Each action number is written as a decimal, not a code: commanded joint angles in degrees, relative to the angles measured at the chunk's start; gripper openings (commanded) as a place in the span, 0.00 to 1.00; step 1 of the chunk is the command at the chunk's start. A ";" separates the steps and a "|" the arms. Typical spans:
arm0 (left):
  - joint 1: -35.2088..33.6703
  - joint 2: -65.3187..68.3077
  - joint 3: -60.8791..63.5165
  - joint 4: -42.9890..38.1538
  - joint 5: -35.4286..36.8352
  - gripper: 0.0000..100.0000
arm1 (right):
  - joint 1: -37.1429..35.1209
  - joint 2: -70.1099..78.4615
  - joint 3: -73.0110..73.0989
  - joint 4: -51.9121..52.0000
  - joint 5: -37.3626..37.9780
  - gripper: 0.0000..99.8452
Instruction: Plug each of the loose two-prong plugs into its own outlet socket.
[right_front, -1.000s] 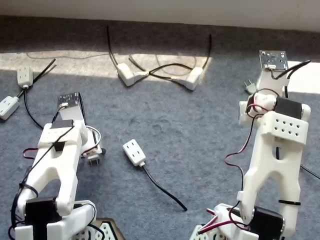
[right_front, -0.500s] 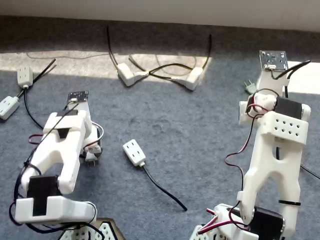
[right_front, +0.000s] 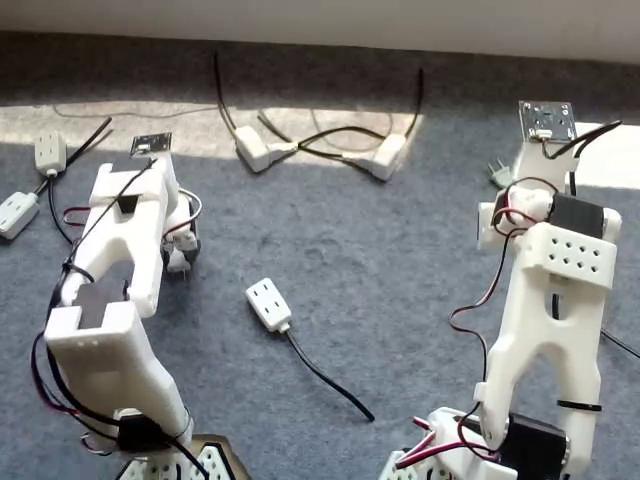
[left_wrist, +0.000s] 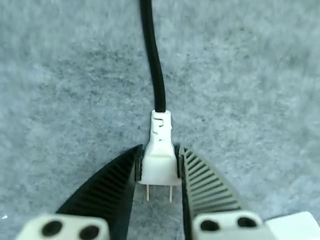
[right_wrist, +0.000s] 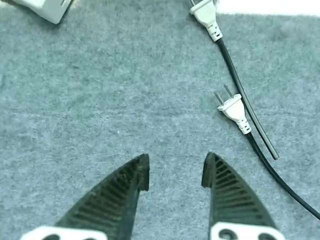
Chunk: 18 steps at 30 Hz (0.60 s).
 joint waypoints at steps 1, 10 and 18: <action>-0.48 -0.57 -3.56 -0.62 0.00 0.01 | -0.66 -1.45 -0.31 -0.75 0.18 0.18; 11.21 -19.21 -12.44 2.55 7.38 0.01 | -4.26 -1.45 1.36 -0.84 0.35 0.18; 19.74 -32.48 -7.87 -5.36 13.27 0.01 | -9.45 -1.54 2.07 -0.75 0.18 0.18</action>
